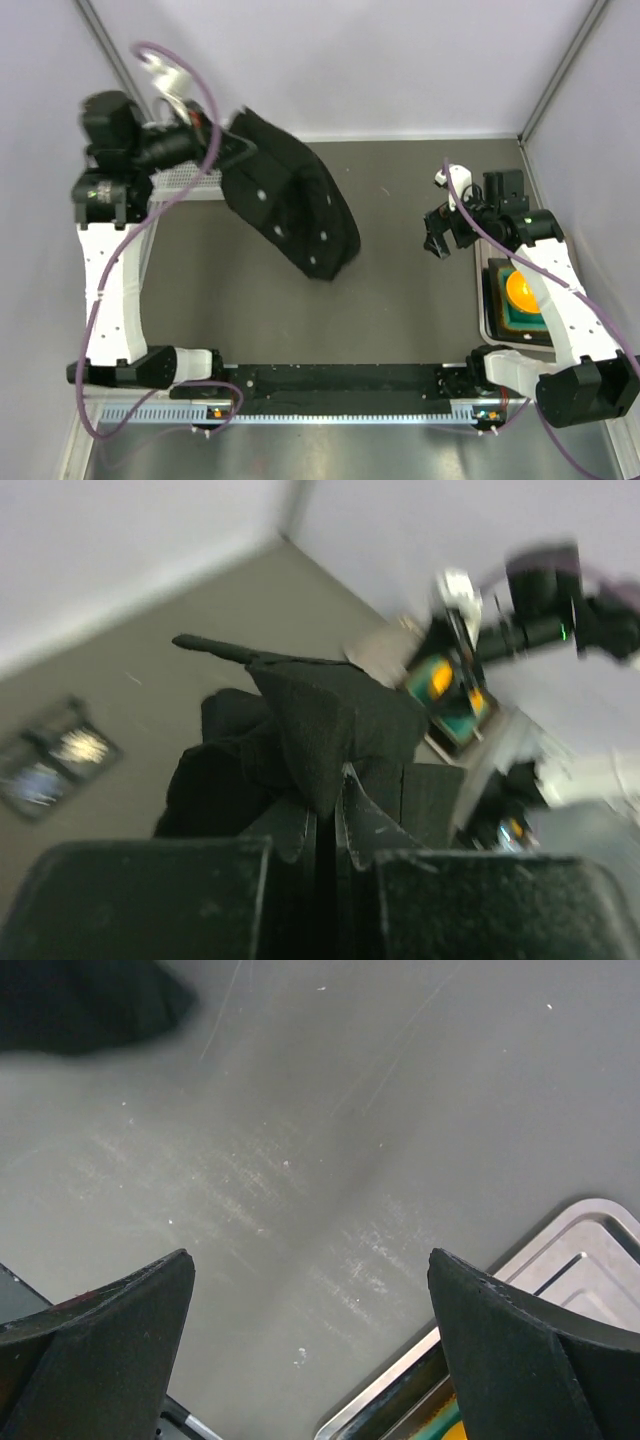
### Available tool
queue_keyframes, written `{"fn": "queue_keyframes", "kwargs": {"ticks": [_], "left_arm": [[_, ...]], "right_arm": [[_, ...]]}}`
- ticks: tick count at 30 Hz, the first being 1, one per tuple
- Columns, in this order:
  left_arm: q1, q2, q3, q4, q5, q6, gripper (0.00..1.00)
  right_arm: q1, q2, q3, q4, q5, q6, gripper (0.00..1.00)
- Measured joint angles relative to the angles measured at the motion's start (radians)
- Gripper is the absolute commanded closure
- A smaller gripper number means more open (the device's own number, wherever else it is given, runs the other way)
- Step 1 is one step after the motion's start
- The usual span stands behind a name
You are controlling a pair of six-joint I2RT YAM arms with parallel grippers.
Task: Pin the brooch onto the clothing
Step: Place the clothes at the center of the board.
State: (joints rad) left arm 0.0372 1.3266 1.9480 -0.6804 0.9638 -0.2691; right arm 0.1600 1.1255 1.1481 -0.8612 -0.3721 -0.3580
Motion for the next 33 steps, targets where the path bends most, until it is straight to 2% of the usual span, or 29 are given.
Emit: {"fn": "queue_keyframes", "kwargs": {"ticks": [4,7,13,14,16,18,20,22,25,26,29,33], "left_arm": [[-0.269,-0.011,-0.248,-0.221,-0.111,0.303,0.87],[-0.383,-0.004,-0.488,-0.327,-0.190,0.500,0.83],[-0.381,-0.015,-0.747,-0.459,-0.385,0.873,0.80],[-0.380,-0.032,-0.784,-0.461,-0.420,0.935,0.77],[-0.378,-0.086,-0.875,-0.467,-0.500,1.051,0.59],[-0.373,-0.154,-0.974,-0.477,-0.587,1.144,0.49],[-0.353,-0.207,-1.043,-0.507,-0.652,1.219,0.45],[-0.288,-0.218,-1.046,-0.537,-0.662,1.270,0.42],[-0.171,-0.186,-0.965,-0.563,-0.626,1.290,0.36],[-0.150,-0.167,-0.923,-0.571,-0.605,1.287,0.27],[-0.118,-0.101,-0.792,-0.573,-0.502,1.276,0.26],[-0.117,-0.066,-0.777,-0.577,-0.354,1.260,0.25]], "right_arm": [[0.001,0.001,0.000,-0.003,-0.019,0.000,0.01],[0.001,0.006,0.000,-0.010,-0.031,-0.001,0.01],[0.001,0.043,0.001,-0.041,-0.064,-0.010,0.01],[0.001,0.051,0.001,-0.048,-0.072,-0.013,0.01],[0.002,0.071,0.001,-0.055,-0.087,-0.017,0.01],[0.010,0.099,0.001,-0.061,-0.105,-0.018,0.01],[0.030,0.134,0.002,-0.066,-0.124,-0.018,0.01],[0.055,0.171,0.016,-0.075,-0.146,-0.017,0.01],[0.089,0.221,0.046,-0.075,-0.191,-0.017,0.01],[0.099,0.236,0.055,-0.075,-0.210,-0.016,0.01],[0.137,0.292,0.103,-0.073,-0.283,-0.016,0.01],[0.208,0.373,0.166,-0.063,-0.366,-0.008,0.01]]}}
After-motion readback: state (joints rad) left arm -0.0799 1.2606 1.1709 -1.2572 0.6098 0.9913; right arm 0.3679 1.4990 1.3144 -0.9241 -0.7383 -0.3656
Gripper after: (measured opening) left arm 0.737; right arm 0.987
